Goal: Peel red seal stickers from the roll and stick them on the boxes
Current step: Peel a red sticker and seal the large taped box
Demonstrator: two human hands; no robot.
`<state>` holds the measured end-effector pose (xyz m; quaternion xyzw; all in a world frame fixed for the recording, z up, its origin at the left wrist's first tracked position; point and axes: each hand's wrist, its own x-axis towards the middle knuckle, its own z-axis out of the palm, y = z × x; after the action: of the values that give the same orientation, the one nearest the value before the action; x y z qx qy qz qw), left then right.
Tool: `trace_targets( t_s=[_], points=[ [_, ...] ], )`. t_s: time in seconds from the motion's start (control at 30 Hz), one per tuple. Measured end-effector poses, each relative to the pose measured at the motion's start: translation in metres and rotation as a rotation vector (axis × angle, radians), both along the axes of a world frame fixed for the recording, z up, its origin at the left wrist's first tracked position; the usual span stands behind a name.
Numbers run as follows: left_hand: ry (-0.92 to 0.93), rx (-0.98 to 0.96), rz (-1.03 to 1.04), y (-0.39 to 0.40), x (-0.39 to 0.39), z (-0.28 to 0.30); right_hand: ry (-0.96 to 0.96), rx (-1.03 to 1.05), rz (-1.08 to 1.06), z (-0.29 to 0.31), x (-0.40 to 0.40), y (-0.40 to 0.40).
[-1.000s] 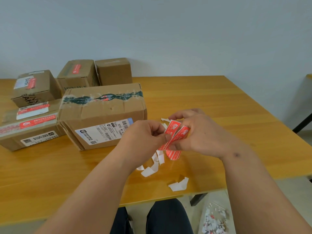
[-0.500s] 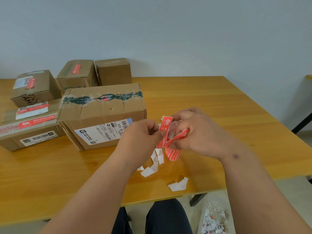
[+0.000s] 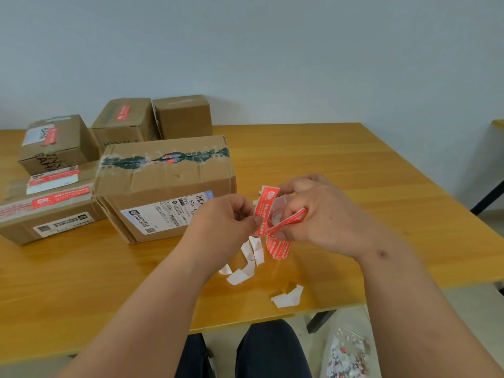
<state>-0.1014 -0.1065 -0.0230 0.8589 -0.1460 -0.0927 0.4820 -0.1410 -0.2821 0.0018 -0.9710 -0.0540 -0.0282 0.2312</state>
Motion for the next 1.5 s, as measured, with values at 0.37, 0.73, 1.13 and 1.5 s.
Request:
trace_targets(
  t_s=[0.37,0.73,1.13,1.5],
  points=[
    [0.068,-0.174,0.103,0.005,0.002,0.002,0.017,0.018,-0.044,0.005,-0.010,0.001],
    [0.125,-0.233,-0.071,0.015,-0.006,0.017,-0.198,0.430,-0.170,0.010,0.002,0.032],
    [0.200,-0.264,-0.121,0.041,-0.012,0.017,-0.266,0.583,-0.228,0.016,-0.002,0.043],
    [0.212,-0.364,-0.097,0.053,-0.013,0.013,-0.246,0.551,-0.191,0.017,0.000,0.060]
  ],
)
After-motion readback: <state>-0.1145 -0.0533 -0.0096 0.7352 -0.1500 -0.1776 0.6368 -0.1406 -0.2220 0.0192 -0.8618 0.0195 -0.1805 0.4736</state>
